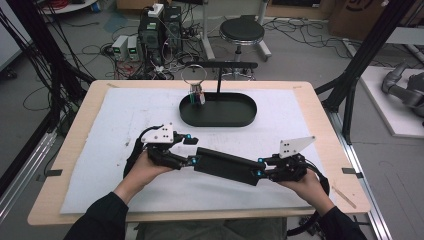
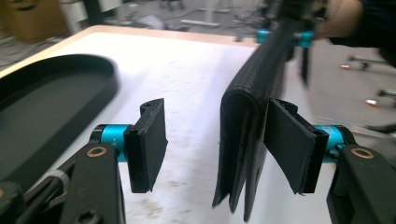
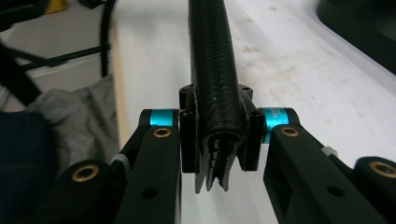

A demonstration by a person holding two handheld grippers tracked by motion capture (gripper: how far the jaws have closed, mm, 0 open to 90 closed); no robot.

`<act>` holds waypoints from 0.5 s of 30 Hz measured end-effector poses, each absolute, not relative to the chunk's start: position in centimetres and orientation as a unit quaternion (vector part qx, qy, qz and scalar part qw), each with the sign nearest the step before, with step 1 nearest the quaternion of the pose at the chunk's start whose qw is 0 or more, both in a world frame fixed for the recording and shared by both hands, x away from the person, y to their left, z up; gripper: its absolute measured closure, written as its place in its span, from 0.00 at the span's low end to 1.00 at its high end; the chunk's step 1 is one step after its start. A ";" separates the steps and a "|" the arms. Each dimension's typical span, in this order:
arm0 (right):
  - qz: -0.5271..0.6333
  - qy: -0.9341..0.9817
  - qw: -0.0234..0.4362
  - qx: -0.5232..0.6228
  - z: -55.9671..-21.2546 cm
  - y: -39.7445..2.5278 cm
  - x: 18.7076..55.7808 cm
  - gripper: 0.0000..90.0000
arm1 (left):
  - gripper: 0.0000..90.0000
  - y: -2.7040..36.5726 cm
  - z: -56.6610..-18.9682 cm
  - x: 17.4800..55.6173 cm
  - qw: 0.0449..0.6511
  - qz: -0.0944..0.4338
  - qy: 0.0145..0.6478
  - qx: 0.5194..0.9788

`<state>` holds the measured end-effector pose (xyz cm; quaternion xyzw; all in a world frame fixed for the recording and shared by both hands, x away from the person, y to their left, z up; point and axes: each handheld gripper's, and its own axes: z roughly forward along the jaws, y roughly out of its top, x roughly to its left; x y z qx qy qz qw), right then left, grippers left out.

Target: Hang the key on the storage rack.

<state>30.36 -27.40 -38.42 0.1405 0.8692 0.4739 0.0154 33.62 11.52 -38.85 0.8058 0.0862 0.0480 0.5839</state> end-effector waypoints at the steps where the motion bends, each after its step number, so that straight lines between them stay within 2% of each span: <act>1: 0.474 0.870 0.017 0.135 -38.1 -27.2 30.3 0.84 | 0.43 11.5 -38.8 33.5 0.582 0.043 0.079 0.808; 3: 0.479 0.869 0.017 0.123 -37.6 -26.9 30.5 0.84 | 0.45 11.4 -38.8 33.0 0.579 0.037 0.070 0.811; 4: 0.480 0.869 0.010 0.117 -37.4 -26.7 30.6 0.84 | 0.51 11.4 -38.8 32.9 0.581 0.036 0.065 0.810; 6: 0.482 0.869 0.008 0.111 -37.1 -26.4 30.8 0.84 | 0.69 11.7 -38.9 32.7 0.590 0.037 0.058 0.805; 7: 0.481 0.870 0.011 0.112 -37.0 -26.3 30.8 0.84 | 0.72 11.8 -38.9 32.5 0.595 0.043 0.060 0.800; 12: 0.502 0.856 0.015 0.119 -36.9 -26.2 31.4 0.80 | 0.81 12.4 -39.2 32.4 0.626 0.029 0.071 0.776; 15: 0.529 0.837 0.016 0.135 -36.8 -26.5 31.7 0.65 | 0.82 12.6 -39.2 32.2 0.633 0.034 0.074 0.770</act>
